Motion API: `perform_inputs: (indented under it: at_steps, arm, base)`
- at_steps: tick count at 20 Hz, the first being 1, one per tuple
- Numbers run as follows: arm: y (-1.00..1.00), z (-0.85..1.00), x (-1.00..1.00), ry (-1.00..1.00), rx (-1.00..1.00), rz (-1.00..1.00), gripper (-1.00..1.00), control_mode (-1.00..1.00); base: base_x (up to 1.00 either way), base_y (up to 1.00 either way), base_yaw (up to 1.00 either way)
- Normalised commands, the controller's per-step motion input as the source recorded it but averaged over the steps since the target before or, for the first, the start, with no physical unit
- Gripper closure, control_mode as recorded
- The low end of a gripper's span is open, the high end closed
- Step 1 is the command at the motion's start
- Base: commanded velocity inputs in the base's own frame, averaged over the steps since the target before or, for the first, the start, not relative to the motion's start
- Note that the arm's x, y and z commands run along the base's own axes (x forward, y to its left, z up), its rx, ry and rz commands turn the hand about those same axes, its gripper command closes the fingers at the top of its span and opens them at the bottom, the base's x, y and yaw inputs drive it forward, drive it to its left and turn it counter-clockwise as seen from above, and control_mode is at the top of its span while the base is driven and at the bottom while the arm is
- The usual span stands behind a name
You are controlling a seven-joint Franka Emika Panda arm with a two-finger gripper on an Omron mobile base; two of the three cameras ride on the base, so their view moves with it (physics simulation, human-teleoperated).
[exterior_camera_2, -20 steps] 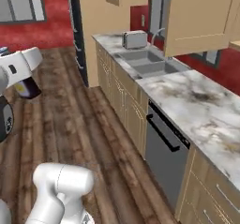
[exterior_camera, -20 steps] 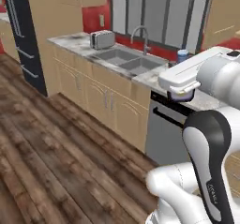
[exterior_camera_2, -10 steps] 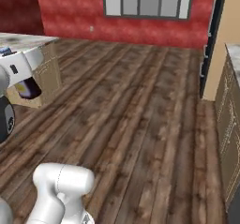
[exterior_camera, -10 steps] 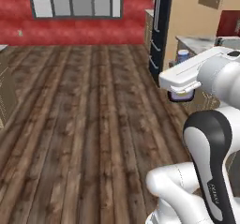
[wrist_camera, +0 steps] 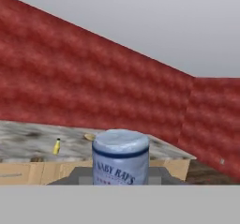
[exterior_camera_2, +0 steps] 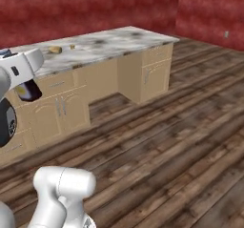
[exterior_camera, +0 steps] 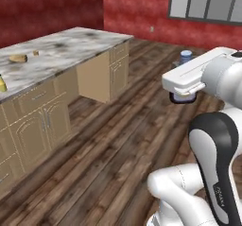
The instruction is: Move the condiment bottle and mustard from the cabinet to the dining counter.
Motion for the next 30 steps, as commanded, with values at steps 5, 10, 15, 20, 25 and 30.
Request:
perform_inputs:
  at_steps: [5,10,15,20,25,30]
  arm:
    - [0.00,0.00,0.00,0.00,0.00,0.00,1.00,1.00]
    - [0.00,0.00,0.00,0.00,0.00,0.00,1.00,1.00]
    - [0.00,0.00,0.00,0.00,0.00,0.00,1.00,1.00]
    - [0.00,0.00,0.00,0.00,0.00,0.00,1.00,1.00]
    - [0.00,0.00,0.00,0.00,0.00,0.00,1.00,1.00]
    - [0.00,0.00,0.00,0.00,0.00,0.00,1.00,1.00]
  base:
    - [0.33,0.28,0.02]
    - [0.18,0.02,0.00]
    - [0.18,-0.09,0.00]
    - [0.77,-0.01,0.07]
    - [1.00,0.00,0.07]
    - [1.00,0.00,0.13]
